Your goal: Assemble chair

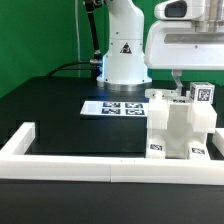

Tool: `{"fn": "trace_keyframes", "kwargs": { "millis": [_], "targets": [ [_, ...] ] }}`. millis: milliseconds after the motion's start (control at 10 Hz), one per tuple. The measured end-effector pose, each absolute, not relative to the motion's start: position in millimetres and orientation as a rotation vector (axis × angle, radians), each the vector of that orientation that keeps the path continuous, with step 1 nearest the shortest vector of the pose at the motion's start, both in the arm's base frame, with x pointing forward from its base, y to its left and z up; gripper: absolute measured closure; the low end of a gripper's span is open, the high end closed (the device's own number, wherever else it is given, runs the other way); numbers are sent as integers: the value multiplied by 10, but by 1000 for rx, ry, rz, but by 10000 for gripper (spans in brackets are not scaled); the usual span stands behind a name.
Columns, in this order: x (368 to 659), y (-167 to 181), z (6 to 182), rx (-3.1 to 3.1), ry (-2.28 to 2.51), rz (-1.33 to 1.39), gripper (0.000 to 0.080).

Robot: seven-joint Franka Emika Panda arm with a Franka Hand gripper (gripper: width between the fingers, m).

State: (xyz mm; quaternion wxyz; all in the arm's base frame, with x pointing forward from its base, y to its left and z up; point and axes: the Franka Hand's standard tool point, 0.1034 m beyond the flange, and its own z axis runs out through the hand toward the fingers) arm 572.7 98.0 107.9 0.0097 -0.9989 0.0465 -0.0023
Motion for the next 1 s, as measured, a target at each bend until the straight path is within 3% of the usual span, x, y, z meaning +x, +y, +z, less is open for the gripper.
{"fn": "trace_keyframes", "kwargs": {
  "millis": [100,200,600,1000],
  "targets": [
    [5727,978,1078,-3119,146,-7,440],
    [5727,978,1078,-3119,146,-7,530],
    [5726,980,1078,-3111,236,-6,530],
    [5726,983,1078,-3045,675,-1,528]
  ]
}}
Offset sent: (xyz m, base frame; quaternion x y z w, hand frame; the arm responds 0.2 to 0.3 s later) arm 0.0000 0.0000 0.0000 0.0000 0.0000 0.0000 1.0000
